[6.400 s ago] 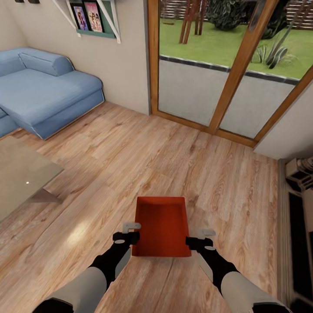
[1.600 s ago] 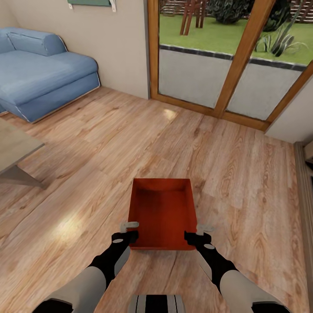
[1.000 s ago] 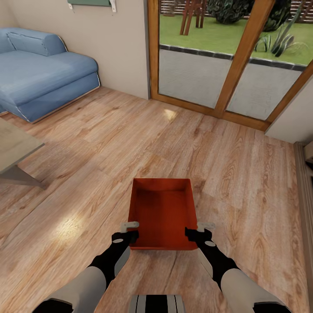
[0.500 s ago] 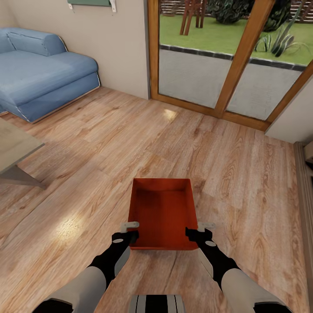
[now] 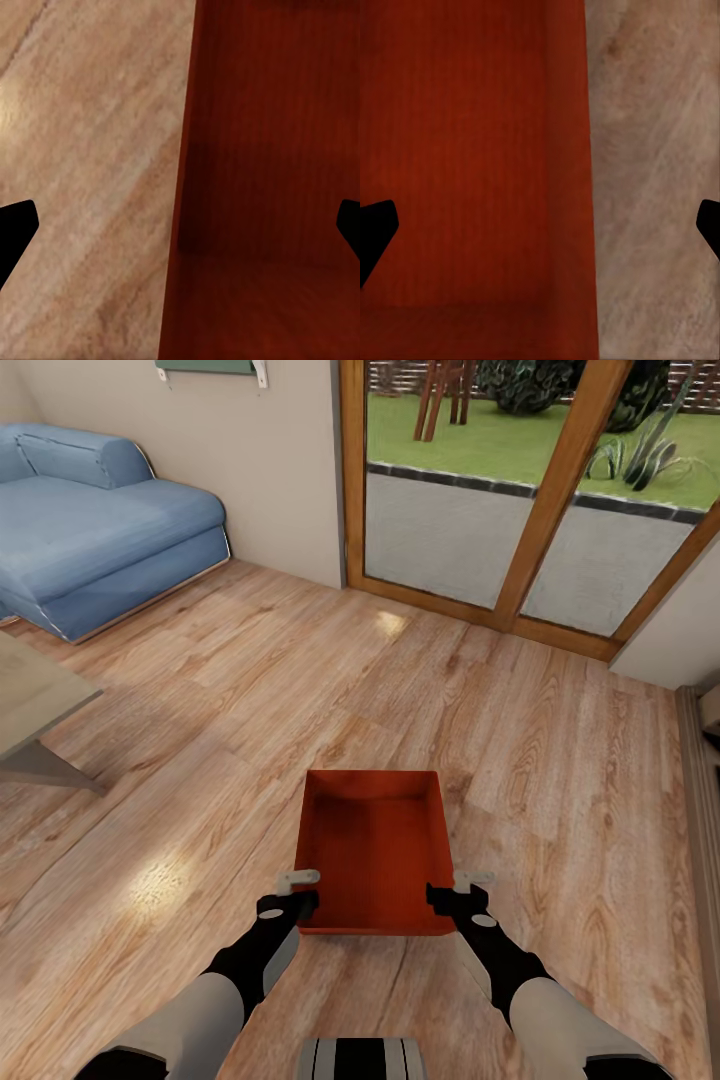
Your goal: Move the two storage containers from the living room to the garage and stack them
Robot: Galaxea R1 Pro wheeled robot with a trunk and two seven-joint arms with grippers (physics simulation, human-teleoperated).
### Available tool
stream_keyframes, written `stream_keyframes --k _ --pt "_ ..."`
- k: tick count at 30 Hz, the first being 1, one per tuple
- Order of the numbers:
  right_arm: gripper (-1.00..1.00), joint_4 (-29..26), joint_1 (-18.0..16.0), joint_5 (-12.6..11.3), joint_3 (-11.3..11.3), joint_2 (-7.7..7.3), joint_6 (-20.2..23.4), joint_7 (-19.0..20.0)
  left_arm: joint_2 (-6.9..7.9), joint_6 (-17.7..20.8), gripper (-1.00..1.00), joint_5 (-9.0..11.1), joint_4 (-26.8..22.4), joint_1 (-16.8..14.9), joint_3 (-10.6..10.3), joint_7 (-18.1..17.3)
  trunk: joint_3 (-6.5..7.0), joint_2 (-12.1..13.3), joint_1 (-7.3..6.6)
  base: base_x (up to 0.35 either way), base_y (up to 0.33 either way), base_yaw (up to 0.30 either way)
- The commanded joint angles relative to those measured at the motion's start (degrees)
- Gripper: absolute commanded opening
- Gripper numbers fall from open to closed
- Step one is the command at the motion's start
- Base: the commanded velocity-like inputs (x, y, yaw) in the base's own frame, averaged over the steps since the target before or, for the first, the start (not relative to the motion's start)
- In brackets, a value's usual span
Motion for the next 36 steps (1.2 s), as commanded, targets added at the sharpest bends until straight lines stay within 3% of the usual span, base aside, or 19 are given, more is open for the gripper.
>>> stream_keyframes --k 1,7,31,36 --pt "1.0 0.05 -0.03 0.77 0.02 0.03 -0.14 -0.17 0.05 0.31 1.0 0.59 -0.12 0.0 -0.47 0.44 -0.03 -0.01 -0.01 0.0 0.0 0.0" --pt "1.0 0.05 -0.03 1.75 0.0 0.04 -0.08 -0.07 0.05 0.28 1.0 0.59 -0.09 0.0 -0.41 0.42 -0.03 -0.01 -0.01 0.0 0.0 0.0" --pt "1.0 0.74 -0.03 1.69 -0.02 -0.08 -0.08 -0.06 0.05 0.16 1.0 0.59 -0.09 0.0 -0.22 0.44 -0.03 -0.01 -0.01 0.0 0.0 0.0" --pt "1.0 0.75 -0.03 1.67 -0.03 -0.98 -0.08 -0.06 0.05 0.16 1.0 0.59 -0.11 0.0 -0.21 0.44 -0.03 -0.01 -0.01 0.0 0.0 0.0"
